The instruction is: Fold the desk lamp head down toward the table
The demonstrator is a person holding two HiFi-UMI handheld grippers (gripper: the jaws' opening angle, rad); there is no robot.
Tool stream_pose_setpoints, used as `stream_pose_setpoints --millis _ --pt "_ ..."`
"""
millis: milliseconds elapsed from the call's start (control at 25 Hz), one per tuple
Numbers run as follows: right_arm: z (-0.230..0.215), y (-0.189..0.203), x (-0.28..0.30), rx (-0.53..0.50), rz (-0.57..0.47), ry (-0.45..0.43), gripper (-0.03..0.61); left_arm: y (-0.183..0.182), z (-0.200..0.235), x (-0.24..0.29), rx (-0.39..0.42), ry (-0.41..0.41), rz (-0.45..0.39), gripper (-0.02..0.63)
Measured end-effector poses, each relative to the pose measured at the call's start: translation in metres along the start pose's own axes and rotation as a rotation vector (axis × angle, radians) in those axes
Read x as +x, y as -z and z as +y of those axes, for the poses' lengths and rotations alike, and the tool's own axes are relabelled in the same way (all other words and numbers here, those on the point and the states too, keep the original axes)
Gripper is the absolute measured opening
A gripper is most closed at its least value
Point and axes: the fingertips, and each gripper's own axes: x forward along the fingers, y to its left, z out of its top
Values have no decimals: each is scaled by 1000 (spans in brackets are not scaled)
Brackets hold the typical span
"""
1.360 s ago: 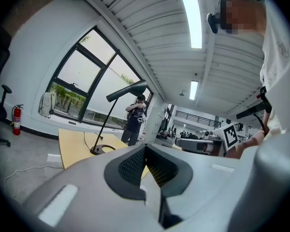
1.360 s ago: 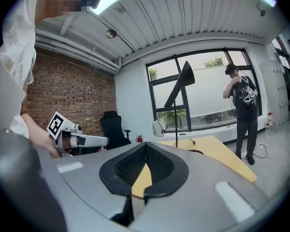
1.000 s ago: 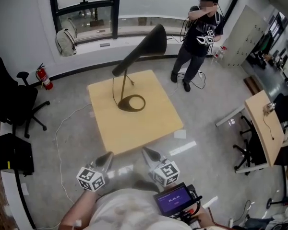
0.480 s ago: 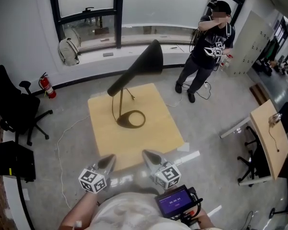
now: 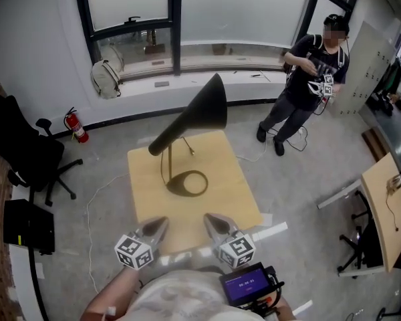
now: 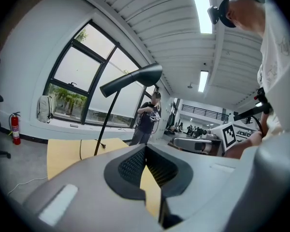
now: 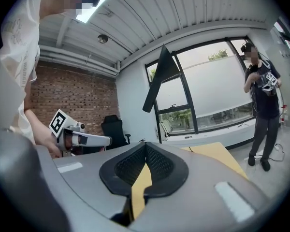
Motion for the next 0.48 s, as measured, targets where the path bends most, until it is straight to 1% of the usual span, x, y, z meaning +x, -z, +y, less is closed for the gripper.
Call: stream_pose_setpoints --millis 160,320,480 --pt "-13 -11 12 -10 -12 -42 14 -12 7 14 15 -31 -7 2" --pt "-26 -18 22 -27 -16 -81 14 -16 13 27 12 -68 -7 2" --pt "-50 -22 24 -27 -13 -96 14 -22 11 45 19 -96 -14 2"
